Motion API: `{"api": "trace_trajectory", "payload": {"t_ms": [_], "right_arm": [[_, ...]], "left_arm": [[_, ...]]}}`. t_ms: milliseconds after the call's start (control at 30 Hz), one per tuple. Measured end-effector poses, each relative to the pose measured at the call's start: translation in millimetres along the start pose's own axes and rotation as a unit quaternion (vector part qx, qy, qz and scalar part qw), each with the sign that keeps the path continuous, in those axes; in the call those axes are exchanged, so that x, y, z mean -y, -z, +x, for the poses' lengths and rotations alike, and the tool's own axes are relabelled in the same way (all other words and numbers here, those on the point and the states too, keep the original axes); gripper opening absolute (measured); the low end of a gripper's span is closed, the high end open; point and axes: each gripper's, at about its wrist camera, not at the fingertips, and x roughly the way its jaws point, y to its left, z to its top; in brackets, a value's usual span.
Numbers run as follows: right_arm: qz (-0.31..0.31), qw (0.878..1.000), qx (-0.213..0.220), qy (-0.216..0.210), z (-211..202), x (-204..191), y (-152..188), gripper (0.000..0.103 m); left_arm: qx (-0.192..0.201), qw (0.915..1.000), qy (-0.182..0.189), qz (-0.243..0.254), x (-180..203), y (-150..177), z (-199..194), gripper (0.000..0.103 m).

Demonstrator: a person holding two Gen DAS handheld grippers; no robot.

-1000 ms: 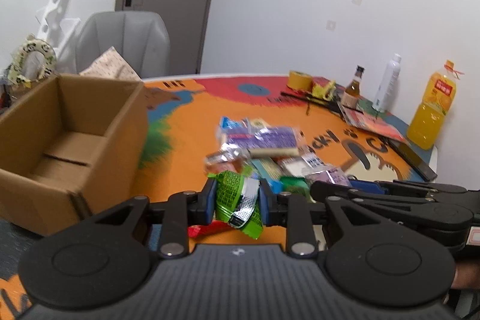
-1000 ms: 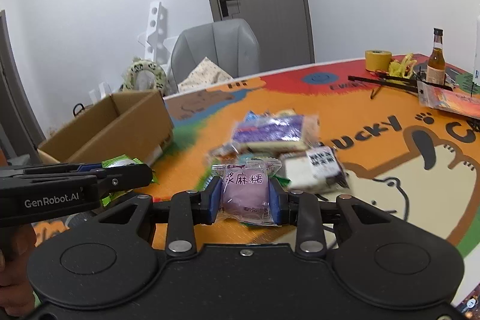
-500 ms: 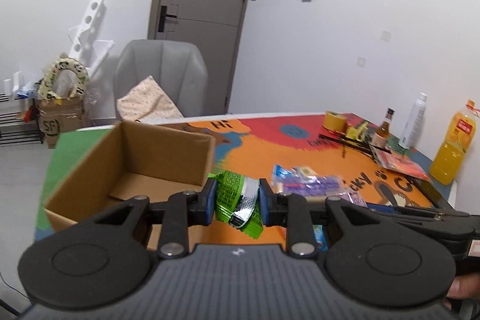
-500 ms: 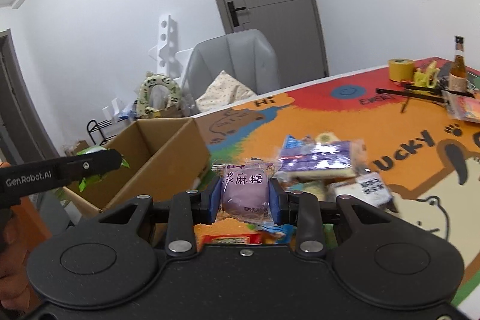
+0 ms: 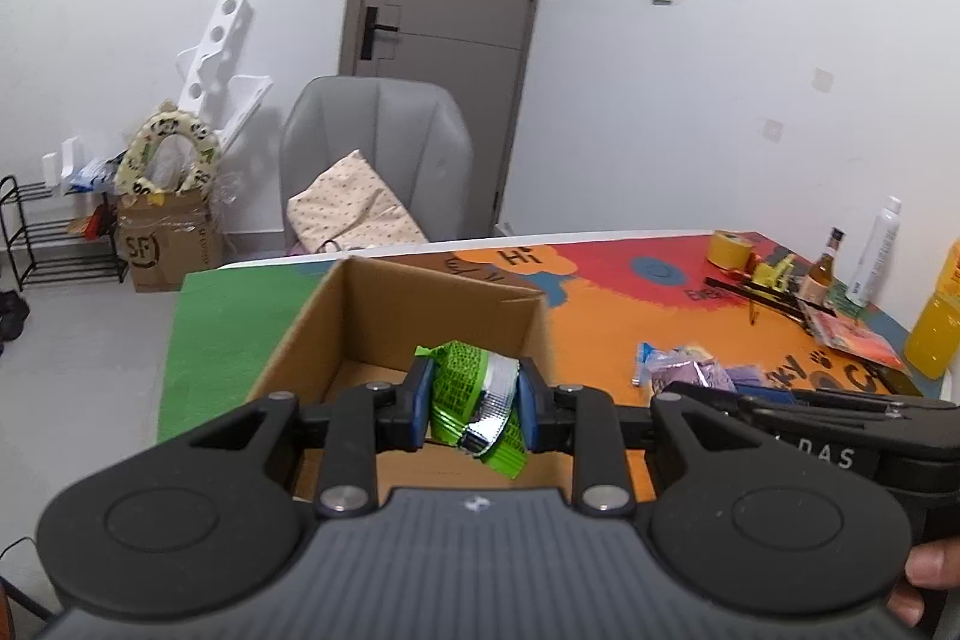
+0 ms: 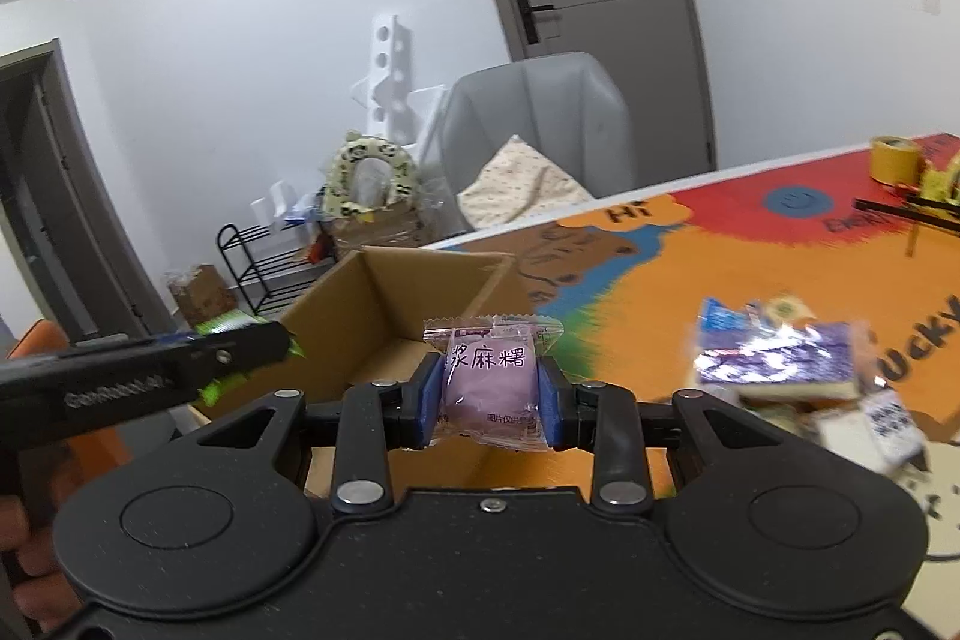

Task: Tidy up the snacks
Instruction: 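Carry both snacks over the cardboard box and open both grippers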

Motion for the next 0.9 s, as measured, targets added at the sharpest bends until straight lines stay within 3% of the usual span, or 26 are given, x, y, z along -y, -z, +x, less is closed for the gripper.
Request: {"api": "trace_trajectory", "payload": {"t_ms": [500,700,800,867,900], "right_arm": [[-0.006,1.0,-0.004,-0.029,36.6,-39.8,-12.0,0.031],[-0.002,0.999,-0.004,-0.049,45.8,-43.8,-16.0,0.032],[0.004,0.998,-0.002,-0.063,47.1,-44.0,-17.9,0.042],[0.003,0.999,0.0,-0.054,45.7,-41.1,-19.5,0.056],[0.007,0.999,-0.001,-0.052,44.5,-37.4,-19.7,0.069]], "left_arm": [[-0.018,0.9988,-0.025,-0.038,-48.6,3.4,24.7,0.034],[-0.004,0.9977,-0.042,-0.052,-54.2,3.5,12.6,0.058],[-0.001,0.9974,-0.047,-0.054,-54.5,2.4,9.2,0.069],[0.001,0.9969,-0.058,-0.054,-53.8,2.4,7.6,0.075],[0.001,0.9965,-0.062,-0.056,-53.5,2.0,6.9,0.077]]}}
